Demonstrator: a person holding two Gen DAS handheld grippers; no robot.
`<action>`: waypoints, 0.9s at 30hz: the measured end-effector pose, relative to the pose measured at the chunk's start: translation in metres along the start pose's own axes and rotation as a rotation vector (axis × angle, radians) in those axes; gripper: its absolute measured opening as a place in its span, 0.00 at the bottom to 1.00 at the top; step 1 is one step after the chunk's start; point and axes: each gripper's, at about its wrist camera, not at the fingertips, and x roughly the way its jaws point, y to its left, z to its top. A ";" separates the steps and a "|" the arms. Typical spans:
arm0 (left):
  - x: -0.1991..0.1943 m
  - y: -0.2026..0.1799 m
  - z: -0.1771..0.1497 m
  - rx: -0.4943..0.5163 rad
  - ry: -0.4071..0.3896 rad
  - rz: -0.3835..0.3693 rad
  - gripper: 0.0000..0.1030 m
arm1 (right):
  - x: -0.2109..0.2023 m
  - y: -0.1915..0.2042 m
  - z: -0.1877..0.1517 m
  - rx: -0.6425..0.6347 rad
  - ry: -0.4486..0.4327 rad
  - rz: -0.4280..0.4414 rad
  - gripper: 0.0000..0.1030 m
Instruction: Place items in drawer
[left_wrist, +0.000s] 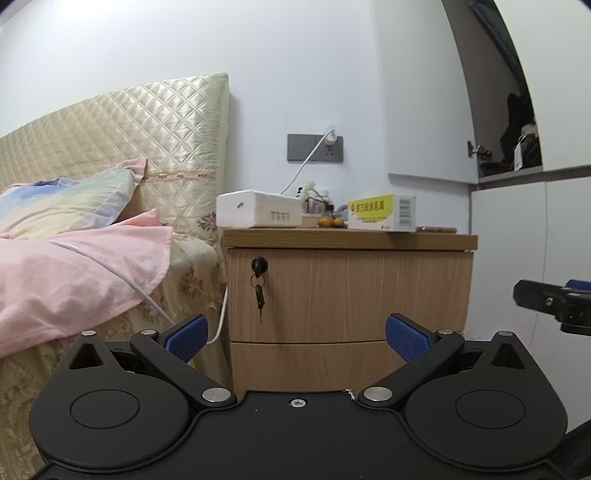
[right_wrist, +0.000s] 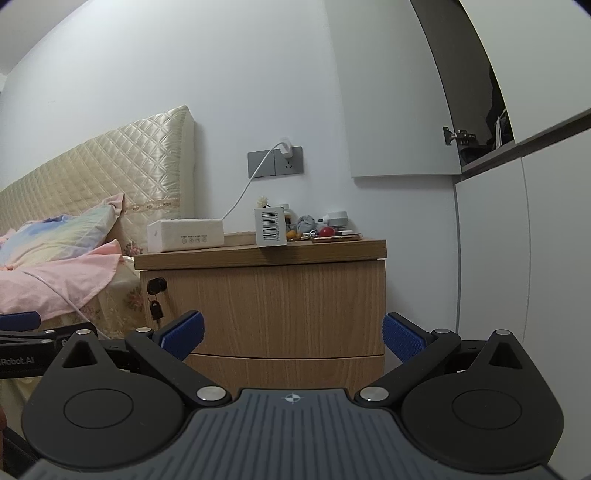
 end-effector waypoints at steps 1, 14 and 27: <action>0.001 -0.001 0.000 0.001 -0.001 -0.001 0.99 | 0.001 -0.002 0.000 0.004 -0.002 -0.002 1.00; 0.002 0.005 0.000 -0.038 0.008 -0.017 0.99 | -0.004 0.000 -0.003 0.015 0.011 -0.007 1.00; -0.001 0.005 0.000 -0.038 -0.002 -0.009 0.99 | 0.004 0.018 -0.010 -0.067 0.062 0.001 1.00</action>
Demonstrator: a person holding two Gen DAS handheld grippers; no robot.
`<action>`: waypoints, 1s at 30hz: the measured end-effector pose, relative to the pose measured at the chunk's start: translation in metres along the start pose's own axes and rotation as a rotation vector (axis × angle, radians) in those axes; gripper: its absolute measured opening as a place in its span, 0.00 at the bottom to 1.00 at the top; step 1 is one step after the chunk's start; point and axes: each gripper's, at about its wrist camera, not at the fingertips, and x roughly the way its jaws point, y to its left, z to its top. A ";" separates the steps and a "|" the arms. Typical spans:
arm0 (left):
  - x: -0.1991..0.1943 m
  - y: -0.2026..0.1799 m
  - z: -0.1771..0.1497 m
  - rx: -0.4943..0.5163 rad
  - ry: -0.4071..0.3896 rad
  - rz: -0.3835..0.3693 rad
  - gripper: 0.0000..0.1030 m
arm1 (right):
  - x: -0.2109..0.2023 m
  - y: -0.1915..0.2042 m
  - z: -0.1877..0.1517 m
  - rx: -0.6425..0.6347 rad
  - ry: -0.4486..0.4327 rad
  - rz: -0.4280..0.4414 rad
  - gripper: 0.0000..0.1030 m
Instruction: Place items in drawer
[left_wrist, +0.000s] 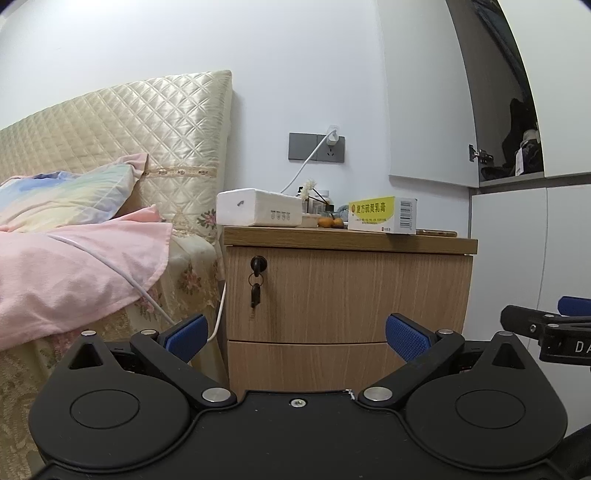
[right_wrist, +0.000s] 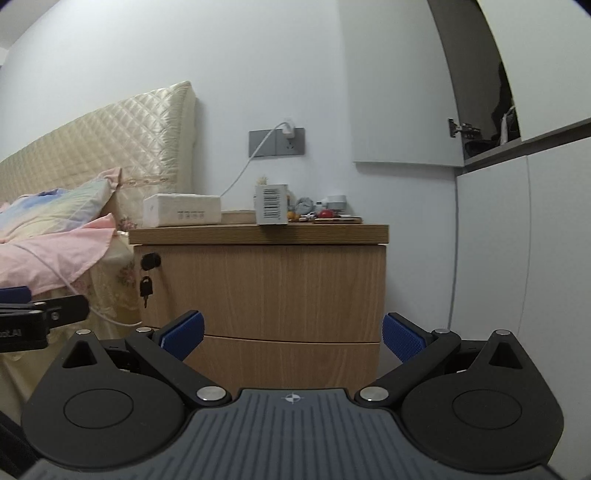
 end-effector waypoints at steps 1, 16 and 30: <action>0.000 -0.001 0.000 0.005 0.000 0.000 0.99 | -0.001 0.001 0.000 -0.004 -0.003 0.008 1.00; 0.000 0.010 0.000 0.003 0.016 0.005 0.99 | -0.005 -0.017 0.004 0.048 -0.005 -0.002 1.00; -0.001 0.027 0.003 -0.081 0.035 0.017 0.99 | -0.003 -0.015 -0.001 0.035 0.001 -0.007 1.00</action>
